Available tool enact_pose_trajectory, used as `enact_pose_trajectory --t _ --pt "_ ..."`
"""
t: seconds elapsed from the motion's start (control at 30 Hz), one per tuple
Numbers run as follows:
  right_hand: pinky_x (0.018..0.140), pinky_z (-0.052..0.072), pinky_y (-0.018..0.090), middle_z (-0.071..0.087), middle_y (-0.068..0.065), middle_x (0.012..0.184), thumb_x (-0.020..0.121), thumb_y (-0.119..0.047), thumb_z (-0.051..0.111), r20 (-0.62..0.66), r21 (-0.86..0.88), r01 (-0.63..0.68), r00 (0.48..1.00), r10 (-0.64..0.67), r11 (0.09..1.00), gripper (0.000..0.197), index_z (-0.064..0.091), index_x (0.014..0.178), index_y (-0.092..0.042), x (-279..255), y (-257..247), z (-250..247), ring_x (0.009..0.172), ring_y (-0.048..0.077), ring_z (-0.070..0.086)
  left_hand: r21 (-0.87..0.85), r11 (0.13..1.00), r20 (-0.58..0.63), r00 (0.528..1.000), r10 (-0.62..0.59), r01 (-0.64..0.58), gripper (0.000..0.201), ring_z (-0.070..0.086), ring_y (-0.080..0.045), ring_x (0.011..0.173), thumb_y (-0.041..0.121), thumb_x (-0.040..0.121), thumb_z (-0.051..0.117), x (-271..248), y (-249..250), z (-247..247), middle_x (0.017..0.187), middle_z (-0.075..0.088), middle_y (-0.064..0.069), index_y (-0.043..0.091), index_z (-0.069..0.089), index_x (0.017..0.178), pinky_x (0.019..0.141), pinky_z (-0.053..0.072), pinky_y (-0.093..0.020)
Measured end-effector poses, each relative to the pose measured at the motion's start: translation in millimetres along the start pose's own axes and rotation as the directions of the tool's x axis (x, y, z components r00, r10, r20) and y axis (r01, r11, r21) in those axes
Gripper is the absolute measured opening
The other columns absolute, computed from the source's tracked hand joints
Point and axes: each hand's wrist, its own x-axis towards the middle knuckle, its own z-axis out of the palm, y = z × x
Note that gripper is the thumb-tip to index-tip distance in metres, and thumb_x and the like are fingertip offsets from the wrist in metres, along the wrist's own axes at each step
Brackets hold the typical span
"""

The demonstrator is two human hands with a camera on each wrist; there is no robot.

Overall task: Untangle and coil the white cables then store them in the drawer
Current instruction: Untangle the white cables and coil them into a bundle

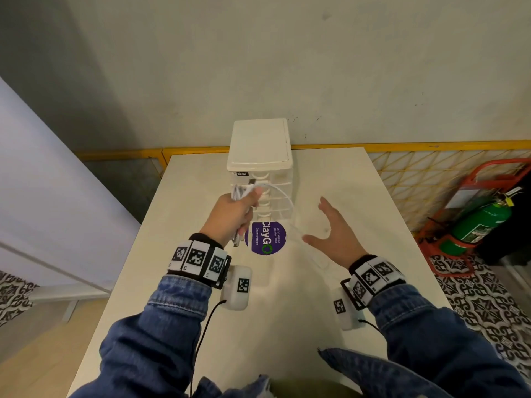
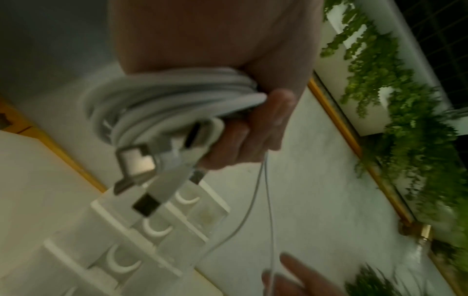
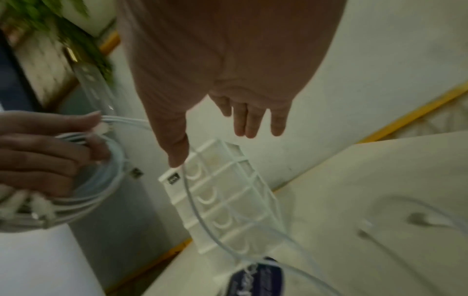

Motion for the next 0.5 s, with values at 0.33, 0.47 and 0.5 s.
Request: enact_pose_trajectory --t 0.33,0.47,0.5 --pt "0.071 0.046 0.032 0.056 -0.003 0.070 0.093 -0.013 0.050 -0.064 0.269 0.222 0.975 -0.212 0.937 0.018 0.063 0.096 -0.025 16 -57 -3 0.063 0.004 0.052 0.193 0.978 0.324 0.946 0.014 -0.080 0.039 0.029 -0.014 0.029 0.038 0.091 0.058 -19 35 13 0.037 0.036 0.001 0.009 0.052 0.065 0.040 0.030 -0.023" --pt "0.056 0.043 0.017 0.057 -0.017 0.067 0.087 -0.001 0.043 -0.152 0.324 0.203 0.975 -0.161 0.924 0.026 0.062 0.085 -0.018 23 -62 -12 0.054 -0.003 0.050 0.298 0.946 0.450 0.893 -0.022 -0.127 0.048 0.032 -0.017 0.030 0.040 0.090 0.060 -26 34 20 0.039 0.040 -0.005 0.008 0.044 0.058 0.042 0.034 -0.023" --pt "0.058 0.040 0.011 0.058 -0.019 0.070 0.085 -0.003 0.043 -0.176 0.293 0.233 0.966 -0.187 0.927 0.023 0.062 0.088 -0.015 25 -66 -15 0.059 -0.007 0.052 0.300 0.946 0.484 0.874 -0.038 -0.125 0.049 0.032 -0.018 0.030 0.039 0.090 0.059 -29 34 25 0.039 0.040 -0.006 0.008 0.044 0.056 0.042 0.033 -0.022"
